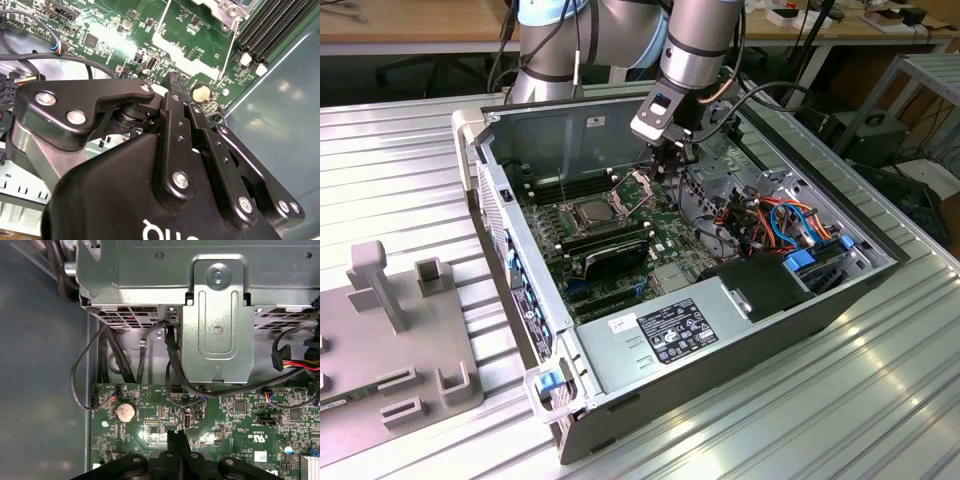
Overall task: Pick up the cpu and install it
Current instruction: 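Close the cpu cover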
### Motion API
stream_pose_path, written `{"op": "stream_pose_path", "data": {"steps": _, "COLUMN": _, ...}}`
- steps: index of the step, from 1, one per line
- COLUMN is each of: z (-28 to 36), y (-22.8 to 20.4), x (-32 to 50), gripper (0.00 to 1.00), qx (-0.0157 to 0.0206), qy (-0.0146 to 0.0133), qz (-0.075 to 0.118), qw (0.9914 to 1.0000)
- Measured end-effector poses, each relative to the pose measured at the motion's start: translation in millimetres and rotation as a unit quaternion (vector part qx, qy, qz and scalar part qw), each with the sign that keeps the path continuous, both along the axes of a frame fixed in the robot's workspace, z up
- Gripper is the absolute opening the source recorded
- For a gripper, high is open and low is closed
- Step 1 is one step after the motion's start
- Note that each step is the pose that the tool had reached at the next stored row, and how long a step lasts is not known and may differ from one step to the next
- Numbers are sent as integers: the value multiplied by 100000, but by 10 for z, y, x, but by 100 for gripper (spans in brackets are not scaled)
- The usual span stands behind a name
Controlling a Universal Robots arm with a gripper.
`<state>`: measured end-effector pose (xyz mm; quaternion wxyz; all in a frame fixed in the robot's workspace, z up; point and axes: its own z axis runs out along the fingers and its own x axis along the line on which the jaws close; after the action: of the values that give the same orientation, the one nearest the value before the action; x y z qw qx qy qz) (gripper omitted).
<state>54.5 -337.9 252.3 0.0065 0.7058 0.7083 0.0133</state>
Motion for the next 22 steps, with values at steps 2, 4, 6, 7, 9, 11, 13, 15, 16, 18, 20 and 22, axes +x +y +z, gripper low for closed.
{"op": "stream_pose_path", "data": {"steps": 2, "z": -21, "y": 0, "x": 0, "gripper": 11, "qx": -49, "qy": 0, "qz": -1, "qw": 100000}}
{"op": "stream_pose_path", "data": {"steps": 4, "z": -39, "y": 0, "x": 1, "gripper": 11, "qx": -68, "qy": 1, "qz": 4, "qw": 100000}}
{"op": "stream_pose_path", "data": {"steps": 6, "z": -59, "y": 0, "x": 1, "gripper": 11, "qx": -69, "qy": -1, "qz": 5, "qw": 100000}}
{"op": "stream_pose_path", "data": {"steps": 7, "z": -70, "y": 0, "x": 1, "gripper": 11, "qx": -68, "qy": 1, "qz": 5, "qw": 100000}}
{"op": "stream_pose_path", "data": {"steps": 9, "z": -75, "y": 0, "x": 0, "gripper": 11, "qx": -85, "qy": 5, "qz": 2, "qw": 100000}}
{"op": "stream_pose_path", "data": {"steps": 11, "z": -77, "y": 0, "x": 0, "gripper": 11, "qx": -72, "qy": 2, "qz": 5, "qw": 100000}}
{"op": "stream_pose_path", "data": {"steps": 13, "z": -77, "y": 0, "x": 0, "gripper": 11, "qx": -70, "qy": 0, "qz": 3, "qw": 100000}}
{"op": "stream_pose_path", "data": {"steps": 15, "z": -77, "y": 0, "x": 0, "gripper": 11, "qx": -73, "qy": 1, "qz": 4, "qw": 100000}}
{"op": "stream_pose_path", "data": {"steps": 16, "z": -78, "y": 0, "x": 0, "gripper": 11, "qx": -70, "qy": 1, "qz": 2, "qw": 100000}}
{"op": "stream_pose_path", "data": {"steps": 18, "z": -79, "y": 0, "x": -8, "gripper": 11, "qx": -60, "qy": -2, "qz": -5, "qw": 100000}}
{"op": "stream_pose_path", "data": {"steps": 20, "z": -80, "y": 2, "x": -32, "gripper": 11, "qx": -60, "qy": -33, "qz": 1, "qw": 100000}}
{"op": "stream_pose_path", "data": {"steps": 22, "z": -80, "y": 2, "x": -53, "gripper": 11, "qx": -63, "qy": -46, "qz": -1, "qw": 100000}}
